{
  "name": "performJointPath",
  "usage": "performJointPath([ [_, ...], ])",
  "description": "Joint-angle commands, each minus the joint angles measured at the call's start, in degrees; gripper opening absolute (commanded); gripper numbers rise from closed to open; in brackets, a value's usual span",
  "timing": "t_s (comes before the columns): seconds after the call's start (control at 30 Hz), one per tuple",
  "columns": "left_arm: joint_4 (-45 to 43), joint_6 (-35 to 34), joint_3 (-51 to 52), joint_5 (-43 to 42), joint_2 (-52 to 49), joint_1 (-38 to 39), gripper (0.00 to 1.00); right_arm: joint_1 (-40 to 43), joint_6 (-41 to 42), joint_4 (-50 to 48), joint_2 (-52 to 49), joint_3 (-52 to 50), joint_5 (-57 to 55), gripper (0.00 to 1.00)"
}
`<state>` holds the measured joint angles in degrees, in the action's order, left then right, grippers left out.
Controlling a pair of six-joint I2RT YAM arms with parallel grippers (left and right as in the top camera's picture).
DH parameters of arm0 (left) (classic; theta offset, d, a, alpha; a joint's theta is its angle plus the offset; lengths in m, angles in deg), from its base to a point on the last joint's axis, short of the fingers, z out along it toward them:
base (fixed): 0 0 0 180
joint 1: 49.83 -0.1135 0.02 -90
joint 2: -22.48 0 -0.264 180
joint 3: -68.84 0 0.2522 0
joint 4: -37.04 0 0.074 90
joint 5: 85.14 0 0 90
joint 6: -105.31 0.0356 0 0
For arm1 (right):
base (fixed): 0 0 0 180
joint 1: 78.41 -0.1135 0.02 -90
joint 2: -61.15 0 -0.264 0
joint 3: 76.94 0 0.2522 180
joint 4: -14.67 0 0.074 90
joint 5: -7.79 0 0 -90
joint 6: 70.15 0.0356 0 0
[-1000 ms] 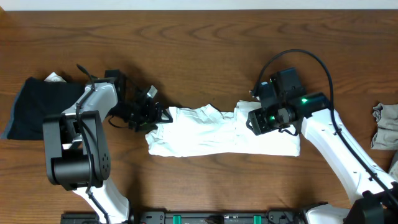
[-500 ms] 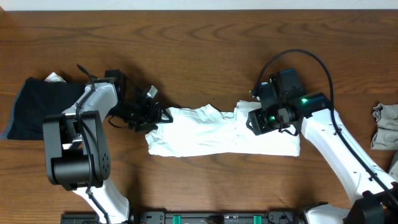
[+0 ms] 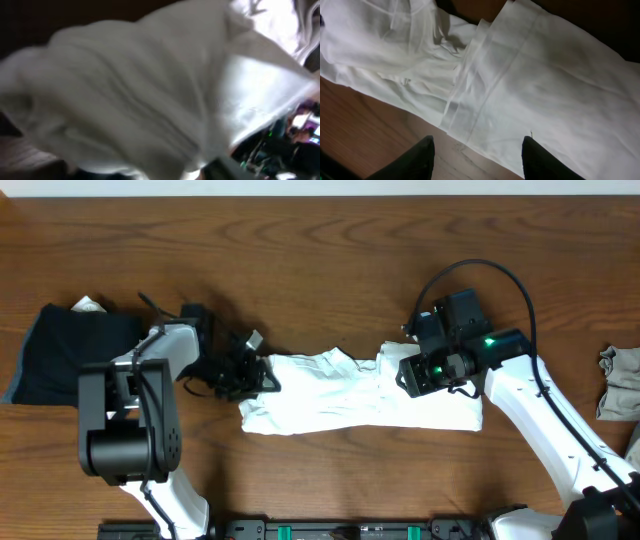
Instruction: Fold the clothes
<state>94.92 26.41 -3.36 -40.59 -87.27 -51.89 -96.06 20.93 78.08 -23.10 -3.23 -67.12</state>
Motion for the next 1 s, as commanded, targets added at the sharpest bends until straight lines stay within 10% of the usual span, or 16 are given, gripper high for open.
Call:
performJointPath([
  [0.0,0.15,1.05,0.66,1.11,-0.79,0.09,0.19,0.48,0.83,0.04,0.24,-0.04,-0.31,0.54],
  [0.1,0.90,0.63,0.15,1.18,-0.31,-0.79,0.06,0.50,1.81,0.04,0.24,-0.04,-0.33,0.52],
  [0.67,8.72,-9.79,-9.01,15.52,16.06,-14.49,0.06,21.29,8.02,3.72,0.26,-0.02,-6.12,0.54],
  [0.97,18.27,-11.19,-14.10,15.47,21.09,-9.31,0.06,25.81,6.75,6.12,0.24,-0.02,-6.10,0.53],
])
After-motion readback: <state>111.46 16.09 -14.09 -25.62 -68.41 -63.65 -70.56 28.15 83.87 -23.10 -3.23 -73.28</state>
